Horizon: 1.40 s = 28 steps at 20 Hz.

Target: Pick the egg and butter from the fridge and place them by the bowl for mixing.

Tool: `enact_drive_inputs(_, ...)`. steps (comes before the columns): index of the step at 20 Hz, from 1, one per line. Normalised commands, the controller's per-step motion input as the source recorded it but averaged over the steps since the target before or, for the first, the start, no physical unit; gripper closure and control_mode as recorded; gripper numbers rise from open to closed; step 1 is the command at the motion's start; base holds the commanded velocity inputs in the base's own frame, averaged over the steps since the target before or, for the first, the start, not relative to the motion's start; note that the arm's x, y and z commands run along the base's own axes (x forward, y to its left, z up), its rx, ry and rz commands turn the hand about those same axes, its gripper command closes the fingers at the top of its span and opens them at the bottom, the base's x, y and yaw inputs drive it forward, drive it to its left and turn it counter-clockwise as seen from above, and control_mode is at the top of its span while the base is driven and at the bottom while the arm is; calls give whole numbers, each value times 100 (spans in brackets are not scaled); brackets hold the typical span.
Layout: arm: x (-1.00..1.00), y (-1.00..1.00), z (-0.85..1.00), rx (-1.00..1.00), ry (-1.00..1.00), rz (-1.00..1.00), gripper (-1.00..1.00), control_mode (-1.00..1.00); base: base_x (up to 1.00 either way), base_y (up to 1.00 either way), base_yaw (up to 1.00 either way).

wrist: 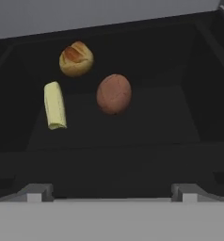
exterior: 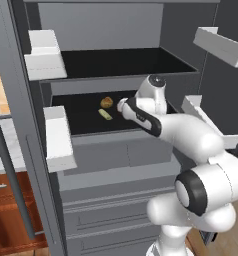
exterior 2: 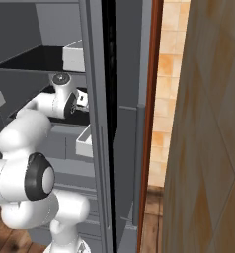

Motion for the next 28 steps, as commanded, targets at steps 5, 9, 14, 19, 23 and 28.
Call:
enact_drive_inputs(5, 27, 6, -16, 0, -1, -8, -100, -100, 0, 0, 0)
enact_drive_inputs(9, 26, 3, -8, 0, 0, -7, -100, -100, 0, 0, 0)
enact_drive_inputs(14, 18, 8, -15, 0, -10, -7, -100, -100, 0, 0, 0)
enact_drive_inputs(19, 17, 9, -16, 0, -14, -3, -100, -100, 0, 0, 0)
enact_drive_inputs(23, 21, 0, -11, 0, -1, -2, -100, -100, 0, 0, 0)
enact_drive_inputs(28, 25, -1, -5, 0, 0, 0, -100, -100, 0, 0, 0)
